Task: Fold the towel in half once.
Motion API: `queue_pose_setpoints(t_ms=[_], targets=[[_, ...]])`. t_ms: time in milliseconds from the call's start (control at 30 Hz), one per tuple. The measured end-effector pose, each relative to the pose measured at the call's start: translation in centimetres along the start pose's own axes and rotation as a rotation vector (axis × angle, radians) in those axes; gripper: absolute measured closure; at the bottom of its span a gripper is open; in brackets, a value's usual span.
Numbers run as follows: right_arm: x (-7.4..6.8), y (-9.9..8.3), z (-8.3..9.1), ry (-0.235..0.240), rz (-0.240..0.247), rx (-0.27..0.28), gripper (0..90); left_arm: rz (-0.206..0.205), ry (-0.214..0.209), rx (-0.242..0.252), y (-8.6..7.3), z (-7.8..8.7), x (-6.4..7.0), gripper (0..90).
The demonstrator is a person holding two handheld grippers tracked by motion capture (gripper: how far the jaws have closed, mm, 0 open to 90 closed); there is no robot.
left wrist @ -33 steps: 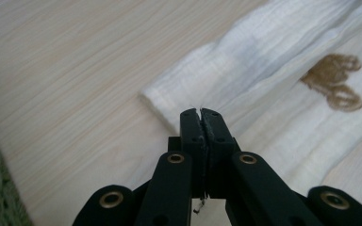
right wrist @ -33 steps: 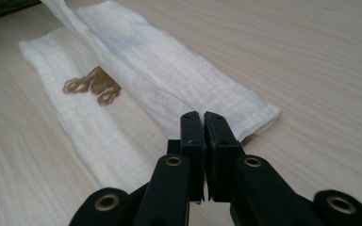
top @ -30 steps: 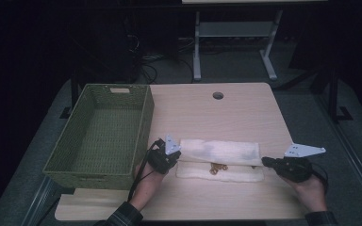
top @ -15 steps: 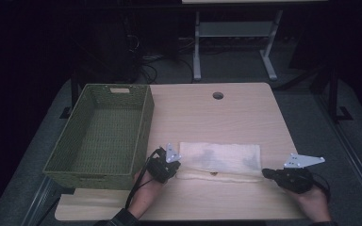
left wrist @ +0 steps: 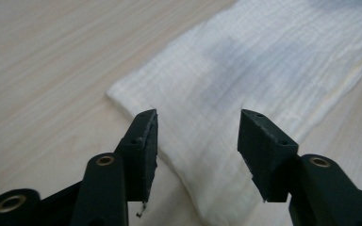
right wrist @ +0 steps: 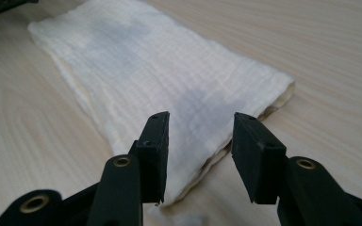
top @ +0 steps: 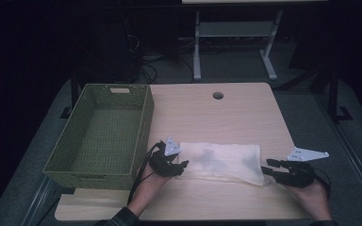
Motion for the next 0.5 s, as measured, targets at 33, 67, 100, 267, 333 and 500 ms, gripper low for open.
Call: queue_pose_setpoints(t_ms=[33,67,100,267,333,500], targets=[[0.3,0.2,-0.2,-0.007,-0.004,-0.001,56.7,-0.006,0.002,0.002,0.2,-0.2,-0.3,46.3],[0.6,0.5,-0.4,-0.011,-0.004,0.002,56.9,-0.003,0.008,0.010,0.4,-0.5,-0.6,46.2],[0.9,0.7,-0.6,-0.019,-0.009,-0.001,57.4,0.005,0.016,0.020,0.7,-0.7,-1.0,46.3],[2.8,2.0,-2.3,-0.040,-0.022,0.001,60.0,0.035,0.053,0.030,1.7,-2.7,-3.1,47.3],[3.5,2.4,-3.0,-0.053,-0.022,0.001,61.2,0.037,0.071,0.028,1.9,-3.4,-3.8,47.7],[5.5,2.9,-4.6,-0.090,-0.030,-0.011,64.3,0.049,0.096,0.015,2.3,-5.0,-5.5,49.8]])
Point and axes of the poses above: each handheld gripper's, and its own axes: z roughly backward along the jaws, y roughly out of its top, x roughly to its right, the point moved 10 cm from there along -z, roughly forward along the jaws, and after that the axes turned 9 degrees about x, right-handed, at the moved point
